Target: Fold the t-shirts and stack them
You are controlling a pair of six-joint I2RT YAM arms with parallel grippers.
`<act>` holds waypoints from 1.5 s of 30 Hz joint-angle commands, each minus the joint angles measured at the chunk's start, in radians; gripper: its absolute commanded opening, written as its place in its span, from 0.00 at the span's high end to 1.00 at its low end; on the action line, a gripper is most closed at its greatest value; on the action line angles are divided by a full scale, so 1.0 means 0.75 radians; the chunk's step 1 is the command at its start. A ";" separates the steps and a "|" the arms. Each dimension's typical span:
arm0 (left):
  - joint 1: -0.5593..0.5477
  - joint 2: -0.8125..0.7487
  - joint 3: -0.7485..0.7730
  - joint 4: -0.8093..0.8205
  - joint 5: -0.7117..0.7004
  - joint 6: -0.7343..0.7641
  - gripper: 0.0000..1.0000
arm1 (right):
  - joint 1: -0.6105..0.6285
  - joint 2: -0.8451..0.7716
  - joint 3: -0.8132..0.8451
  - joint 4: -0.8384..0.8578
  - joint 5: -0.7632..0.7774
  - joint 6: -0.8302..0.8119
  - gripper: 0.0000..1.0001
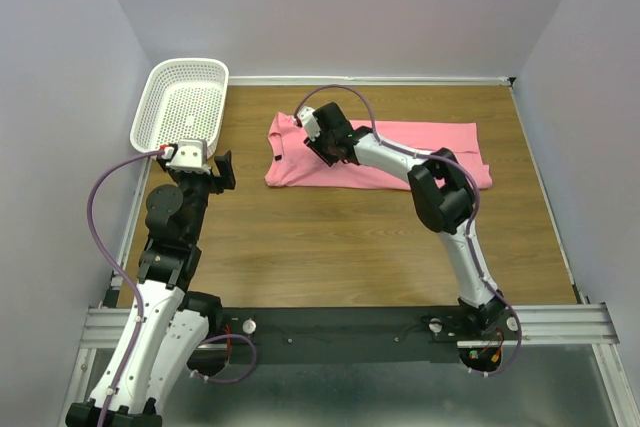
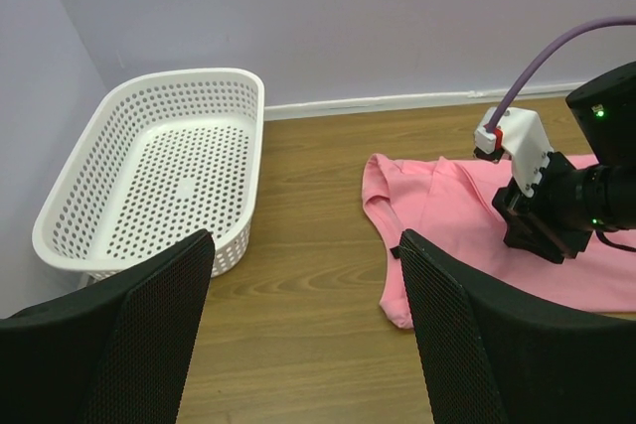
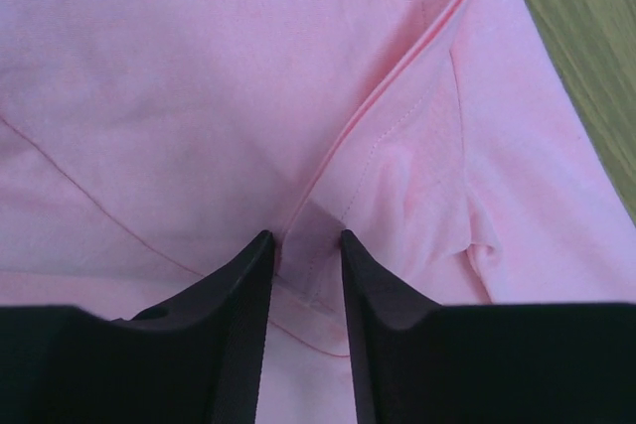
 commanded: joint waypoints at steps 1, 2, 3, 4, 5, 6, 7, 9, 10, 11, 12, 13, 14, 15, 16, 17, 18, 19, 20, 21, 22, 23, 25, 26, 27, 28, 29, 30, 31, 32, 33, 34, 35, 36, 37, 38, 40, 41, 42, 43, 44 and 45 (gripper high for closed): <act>-0.003 -0.011 0.008 0.021 0.039 -0.007 0.17 | 0.011 0.014 0.021 -0.007 0.063 -0.002 0.61; -0.003 -0.011 0.008 0.023 0.041 -0.007 0.17 | 0.011 -0.004 0.019 -0.007 0.069 -0.004 0.62; -0.003 -0.009 0.008 0.023 0.041 -0.007 0.17 | 0.013 -0.013 0.019 -0.007 0.071 -0.006 0.62; -0.003 -0.011 0.008 0.023 0.043 -0.005 0.17 | 0.013 -0.021 0.017 -0.007 0.073 -0.006 0.63; -0.003 -0.005 0.008 0.023 0.043 -0.005 0.17 | 0.011 -0.031 0.015 -0.007 0.075 -0.008 0.64; -0.003 -0.007 0.008 0.023 0.045 -0.007 0.17 | 0.013 -0.045 0.013 -0.007 0.073 -0.008 0.64; -0.003 -0.005 0.008 0.025 0.047 -0.007 0.17 | 0.011 -0.053 0.013 -0.007 0.069 -0.006 0.66; -0.003 -0.003 0.008 0.025 0.052 -0.007 0.17 | 0.011 -0.064 0.009 -0.007 0.071 -0.006 0.69; -0.003 0.001 0.008 0.025 0.052 -0.005 0.17 | 0.011 -0.066 0.009 -0.007 0.073 -0.008 0.72; -0.003 -0.001 0.008 0.025 0.054 -0.005 0.17 | 0.013 -0.068 0.005 -0.007 0.078 -0.006 0.74; -0.003 -0.001 0.008 0.025 0.054 -0.005 0.17 | 0.011 -0.070 0.007 -0.007 0.078 -0.010 0.76; -0.003 -0.001 0.008 0.025 0.056 -0.005 0.17 | 0.011 -0.072 0.005 -0.007 0.084 -0.012 0.77; -0.003 -0.003 0.006 0.023 0.054 -0.005 0.17 | 0.011 -0.074 0.003 -0.007 0.098 -0.018 0.80; -0.003 -0.005 0.006 0.023 0.054 -0.005 0.17 | 0.009 -0.076 0.007 -0.007 0.106 -0.020 0.83; -0.003 -0.003 0.004 0.023 0.056 -0.005 0.17 | 0.009 -0.078 0.009 -0.007 0.114 -0.026 0.85; -0.003 -0.007 0.004 0.023 0.056 -0.007 0.17 | 0.007 -0.080 0.009 -0.005 0.139 -0.032 0.85; -0.003 -0.009 0.004 0.023 0.056 -0.007 0.17 | 0.004 -0.082 0.015 -0.007 0.145 -0.038 0.86; -0.003 -0.009 0.006 0.023 0.058 -0.005 0.17 | -0.006 -0.082 0.025 -0.005 0.147 -0.034 0.87; -0.003 -0.007 0.006 0.023 0.058 -0.005 0.17 | -0.012 -0.084 0.029 -0.004 0.151 -0.034 0.87; -0.003 -0.007 0.006 0.023 0.058 -0.005 0.17 | -0.018 -0.084 0.037 -0.004 0.159 -0.038 0.87; -0.003 -0.007 0.004 0.023 0.060 -0.005 0.17 | -0.032 -0.086 0.044 -0.007 0.167 -0.038 0.89; -0.003 -0.009 0.006 0.023 0.060 -0.005 0.17 | -0.044 -0.084 0.058 -0.005 0.176 -0.038 0.88; -0.003 -0.007 0.006 0.023 0.064 -0.009 0.17 | -0.073 -0.082 0.070 -0.007 0.194 -0.047 0.88; -0.003 -0.005 0.006 0.023 0.066 -0.009 0.17 | -0.087 -0.078 0.076 -0.005 0.214 -0.051 0.88; -0.003 -0.003 0.006 0.023 0.066 -0.013 0.17 | -0.100 -0.076 0.091 -0.002 0.221 -0.051 0.88; -0.003 0.001 0.006 0.023 0.072 -0.017 0.17 | -0.130 -0.074 0.095 0.000 0.223 -0.049 0.88; -0.003 0.003 0.008 0.025 0.072 -0.029 0.17 | -0.147 -0.072 0.103 0.000 0.231 -0.047 0.85; -0.003 0.005 0.006 0.029 0.078 -0.040 0.17 | -0.161 -0.068 0.107 0.004 0.235 -0.047 0.80; -0.001 0.009 0.006 0.033 0.084 -0.058 0.17 | -0.175 -0.064 0.119 0.006 0.243 -0.047 0.72; -0.003 0.018 0.008 0.045 0.105 -0.119 0.17 | -0.196 -0.054 0.123 0.004 0.263 -0.057 0.58; -0.003 0.026 0.008 0.052 0.127 -0.156 0.17 | -0.206 -0.054 0.121 0.006 0.266 -0.057 0.52; -0.003 0.050 0.002 0.062 0.188 -0.221 0.17 | -0.224 -0.070 0.109 0.002 0.260 -0.053 0.46; -0.003 0.065 -0.002 0.064 0.211 -0.297 0.17 | -0.233 -0.094 0.095 0.006 0.229 -0.043 0.46; -0.003 0.083 -0.012 0.062 0.231 -0.492 0.17 | -0.243 -0.119 0.054 0.006 0.207 -0.028 0.46; -0.003 0.126 -0.045 0.060 0.282 -0.599 0.17 | -0.265 -0.147 0.028 0.006 0.180 -0.020 0.45; -0.003 0.148 -0.069 0.060 0.317 -0.691 0.17 | -0.280 -0.231 -0.005 0.006 0.141 -0.018 0.43; -0.005 0.226 -0.179 0.096 0.441 -0.950 0.26 | -0.316 -0.343 -0.180 -0.015 -0.132 -0.101 0.30; -0.007 0.253 -0.212 0.143 0.458 -1.035 0.27 | -0.323 -0.405 -0.270 -0.037 -0.281 -0.169 0.27; -0.013 0.283 -0.241 0.150 0.453 -1.097 0.27 | -0.327 -0.553 -0.360 -0.068 -0.574 -0.384 0.23; -0.039 0.316 -0.258 0.152 0.398 -1.146 0.28 | -0.327 -0.628 -0.452 -0.098 -0.715 -0.524 0.18; -0.058 0.393 -0.272 0.140 0.355 -1.237 0.27 | -0.327 -0.697 -0.660 -0.192 -0.963 -0.687 0.18; -0.092 0.434 -0.274 0.134 0.314 -1.281 0.28 | -0.325 -0.846 -0.761 -0.211 -1.042 -0.948 0.16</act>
